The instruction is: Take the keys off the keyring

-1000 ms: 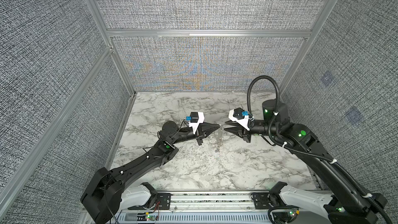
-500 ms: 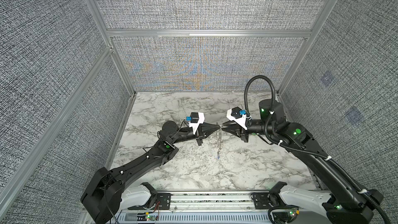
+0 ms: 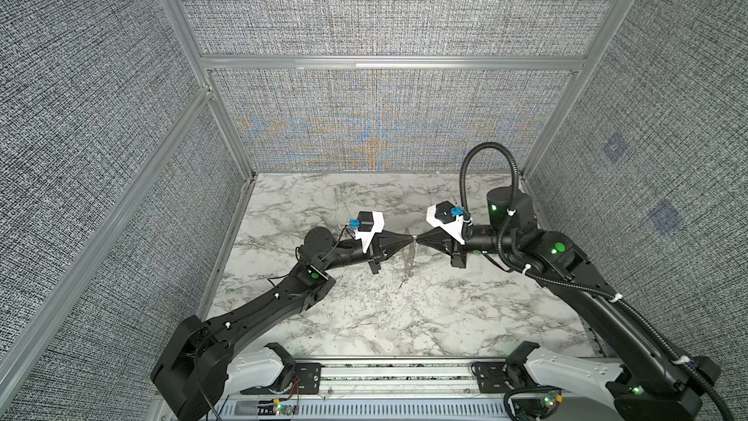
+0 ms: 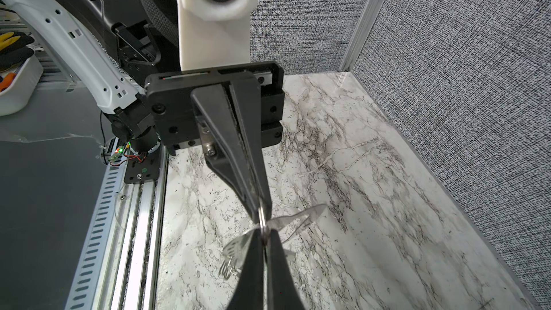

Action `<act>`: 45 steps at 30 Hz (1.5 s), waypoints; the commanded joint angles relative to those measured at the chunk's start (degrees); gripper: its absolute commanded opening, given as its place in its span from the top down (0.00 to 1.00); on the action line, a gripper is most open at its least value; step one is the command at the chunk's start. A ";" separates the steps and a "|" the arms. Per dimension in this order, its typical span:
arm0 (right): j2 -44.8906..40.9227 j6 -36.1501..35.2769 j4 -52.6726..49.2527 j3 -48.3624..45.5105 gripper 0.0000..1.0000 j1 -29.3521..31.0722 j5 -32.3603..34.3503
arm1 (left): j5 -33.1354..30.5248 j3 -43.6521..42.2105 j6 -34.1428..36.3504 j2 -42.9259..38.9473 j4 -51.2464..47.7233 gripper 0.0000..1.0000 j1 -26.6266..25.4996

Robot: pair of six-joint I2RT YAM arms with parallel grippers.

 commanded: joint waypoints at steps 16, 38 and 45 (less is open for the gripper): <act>1.00 -1.80 -9.67 3.10 1.00 -0.05 6.77 | -14.36 14.01 32.49 -4.84 -40.91 0.64 -0.59; 5.77 -1.71 -19.85 9.50 1.00 -0.07 10.20 | -38.48 29.32 60.31 2.56 -63.70 0.66 -15.11; 6.05 -1.83 -20.20 9.67 1.00 -0.08 10.00 | -41.70 31.51 61.54 4.69 -65.36 0.70 -16.79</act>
